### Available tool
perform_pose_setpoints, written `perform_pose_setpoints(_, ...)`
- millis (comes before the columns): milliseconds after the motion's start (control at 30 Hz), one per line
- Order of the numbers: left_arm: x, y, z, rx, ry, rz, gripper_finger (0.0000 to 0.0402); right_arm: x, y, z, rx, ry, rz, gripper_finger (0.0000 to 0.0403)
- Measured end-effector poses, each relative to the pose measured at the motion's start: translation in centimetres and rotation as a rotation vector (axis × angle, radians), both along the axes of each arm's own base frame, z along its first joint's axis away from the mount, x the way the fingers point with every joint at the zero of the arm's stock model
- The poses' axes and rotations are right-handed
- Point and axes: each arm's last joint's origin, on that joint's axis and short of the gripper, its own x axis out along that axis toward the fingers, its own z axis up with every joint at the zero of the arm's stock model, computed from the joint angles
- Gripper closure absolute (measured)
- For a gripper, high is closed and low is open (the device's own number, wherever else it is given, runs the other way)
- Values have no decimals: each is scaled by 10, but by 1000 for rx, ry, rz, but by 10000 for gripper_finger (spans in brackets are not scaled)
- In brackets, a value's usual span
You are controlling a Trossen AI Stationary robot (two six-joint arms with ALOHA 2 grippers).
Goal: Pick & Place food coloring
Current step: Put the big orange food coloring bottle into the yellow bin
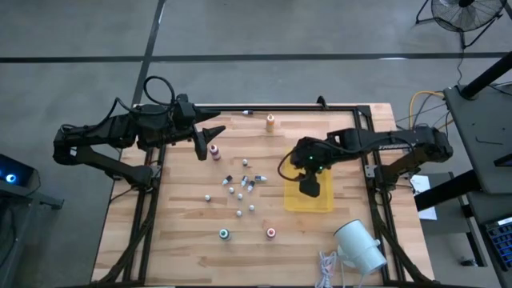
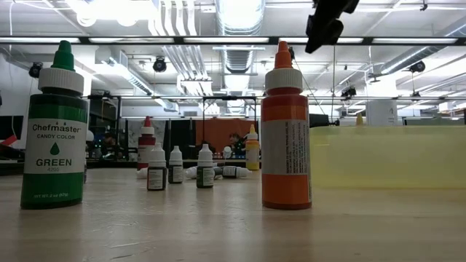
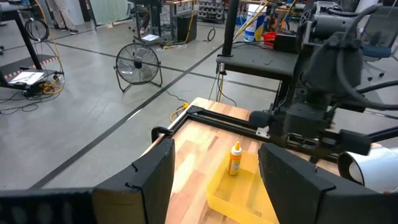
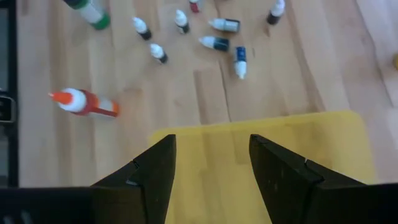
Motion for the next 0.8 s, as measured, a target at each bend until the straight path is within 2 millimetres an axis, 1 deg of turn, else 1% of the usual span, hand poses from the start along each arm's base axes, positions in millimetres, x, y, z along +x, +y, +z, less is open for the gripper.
perform_pose_setpoints(300,0,0,0,0,0,0,197,2,12,2,11,-37,32,207)
perform_pose_setpoints(800,0,0,0,0,0,0,197,7,12,5,15,-102,33,209)
